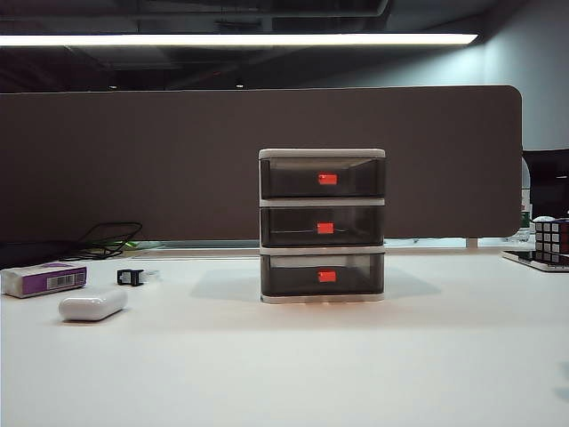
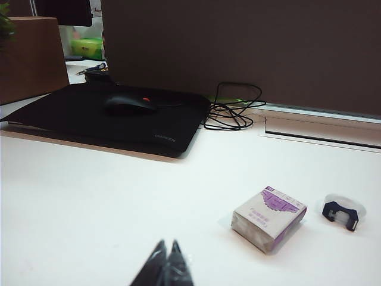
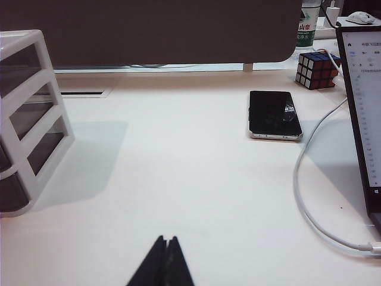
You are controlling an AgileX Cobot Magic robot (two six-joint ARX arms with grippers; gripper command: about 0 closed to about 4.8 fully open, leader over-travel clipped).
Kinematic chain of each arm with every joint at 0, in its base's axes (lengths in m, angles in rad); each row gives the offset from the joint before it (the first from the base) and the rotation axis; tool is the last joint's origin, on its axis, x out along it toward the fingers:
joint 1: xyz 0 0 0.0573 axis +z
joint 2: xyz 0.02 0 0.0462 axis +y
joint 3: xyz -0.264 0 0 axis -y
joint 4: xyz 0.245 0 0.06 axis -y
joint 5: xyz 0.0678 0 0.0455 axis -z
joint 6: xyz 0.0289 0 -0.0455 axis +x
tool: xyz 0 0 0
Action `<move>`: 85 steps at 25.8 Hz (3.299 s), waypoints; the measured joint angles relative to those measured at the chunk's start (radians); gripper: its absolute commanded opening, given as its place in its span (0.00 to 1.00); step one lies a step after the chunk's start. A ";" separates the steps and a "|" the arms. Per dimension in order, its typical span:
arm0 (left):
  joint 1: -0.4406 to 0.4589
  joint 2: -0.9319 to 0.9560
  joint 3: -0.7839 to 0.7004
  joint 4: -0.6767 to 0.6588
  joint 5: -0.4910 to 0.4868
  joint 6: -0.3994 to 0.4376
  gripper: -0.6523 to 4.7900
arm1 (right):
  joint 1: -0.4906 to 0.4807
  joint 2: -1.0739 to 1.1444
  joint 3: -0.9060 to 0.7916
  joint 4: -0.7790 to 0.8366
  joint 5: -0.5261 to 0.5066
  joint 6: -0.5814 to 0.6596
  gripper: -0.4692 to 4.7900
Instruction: Open the second layer of the drawer on the table, pick up the earphone case on the table and put it in, and finally close the drawer.
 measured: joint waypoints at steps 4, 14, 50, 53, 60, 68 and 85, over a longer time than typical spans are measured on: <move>0.000 0.000 0.000 0.000 0.000 0.000 0.11 | 0.000 0.000 0.000 0.000 0.000 0.000 0.08; 0.000 0.000 0.000 0.000 0.068 -0.056 0.11 | 0.000 0.000 0.000 0.000 -0.014 0.011 0.08; -0.214 0.000 0.000 -0.124 0.814 -0.308 0.41 | 0.038 0.000 0.010 -0.008 -0.708 0.321 0.08; -0.364 0.000 0.000 -0.120 0.675 -0.311 0.56 | 0.069 0.000 0.036 -0.002 -0.669 0.320 0.08; -0.684 0.000 0.000 -0.085 0.304 -0.310 0.58 | 0.155 0.000 0.053 0.007 -0.597 0.319 0.08; -0.698 0.000 0.000 -0.064 0.282 -0.398 0.64 | 0.230 0.001 0.068 0.005 -0.513 0.318 0.08; -0.698 0.172 0.002 0.193 0.289 -0.435 0.64 | 0.249 0.154 0.177 0.013 -0.445 0.285 0.08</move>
